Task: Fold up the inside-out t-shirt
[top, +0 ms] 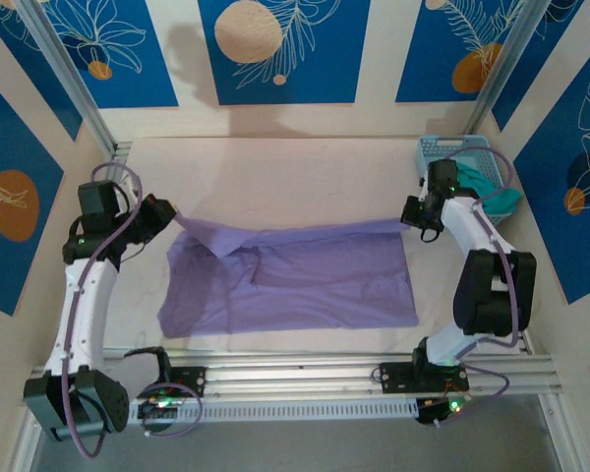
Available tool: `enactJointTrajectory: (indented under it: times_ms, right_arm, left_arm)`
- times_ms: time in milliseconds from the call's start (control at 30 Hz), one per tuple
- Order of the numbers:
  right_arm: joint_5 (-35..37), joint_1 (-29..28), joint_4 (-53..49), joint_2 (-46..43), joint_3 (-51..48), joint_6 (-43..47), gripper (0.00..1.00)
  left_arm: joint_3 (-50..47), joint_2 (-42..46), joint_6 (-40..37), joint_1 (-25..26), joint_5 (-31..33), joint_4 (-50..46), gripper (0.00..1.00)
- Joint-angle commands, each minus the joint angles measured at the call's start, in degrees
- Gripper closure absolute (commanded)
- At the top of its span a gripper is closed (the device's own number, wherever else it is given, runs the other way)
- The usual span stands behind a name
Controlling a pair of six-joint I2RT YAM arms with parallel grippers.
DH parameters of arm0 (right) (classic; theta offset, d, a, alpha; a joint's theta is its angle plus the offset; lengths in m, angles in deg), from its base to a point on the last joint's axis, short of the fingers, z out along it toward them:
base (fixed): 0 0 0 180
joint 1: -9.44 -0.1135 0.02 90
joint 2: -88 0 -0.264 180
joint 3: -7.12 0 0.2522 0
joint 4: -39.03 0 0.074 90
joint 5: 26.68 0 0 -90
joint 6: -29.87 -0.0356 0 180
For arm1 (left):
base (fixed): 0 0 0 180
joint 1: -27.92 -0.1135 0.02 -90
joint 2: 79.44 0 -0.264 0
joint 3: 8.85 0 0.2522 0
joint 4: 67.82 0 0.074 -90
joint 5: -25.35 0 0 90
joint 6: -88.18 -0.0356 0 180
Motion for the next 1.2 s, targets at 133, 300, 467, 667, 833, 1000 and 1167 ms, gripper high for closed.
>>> enactJointTrajectory:
  times_ms: [133, 300, 467, 667, 833, 1000, 1167]
  right_arm:
    - [-3.55, -0.88, 0.29, -6.05, -6.05, -3.88, 0.94]
    - [-3.65, -2.19, -0.06, -6.54, -8.96, -4.77, 0.94]
    - [-3.74, -2.60, -0.99, -8.54, -12.54, -5.97, 0.94]
    - [-4.49, -2.60, -1.84, -14.22, -18.35, -9.04, 0.92]
    - [-3.39, -2.31, -0.66, -18.72, -21.99, -13.66, 0.68]
    - [-0.89, -8.84, 2.87, -29.25, -22.87, -12.73, 0.47]
    - [-4.87, -30.94, 15.75, -30.98, -24.56, -9.22, 0.43]
  left_arm:
    - [-3.23, 3.35, -4.91, -1.26, -0.99, -10.05, 1.00]
    - [-5.55, 5.16, -5.80, -1.68, 0.21, -10.89, 1.00]
    - [-7.49, 7.41, -6.22, -1.91, 0.63, -12.60, 1.00]
    - [-10.29, 10.87, -7.89, -2.08, 2.09, -15.70, 1.00]
    - [-16.20, 11.66, -7.41, -2.02, 2.00, -13.52, 1.00]
    - [-14.66, 10.19, -8.10, -2.05, 3.59, -13.37, 1.00]
    - [-15.59, 9.23, -7.42, -2.06, 2.02, -11.80, 1.00]
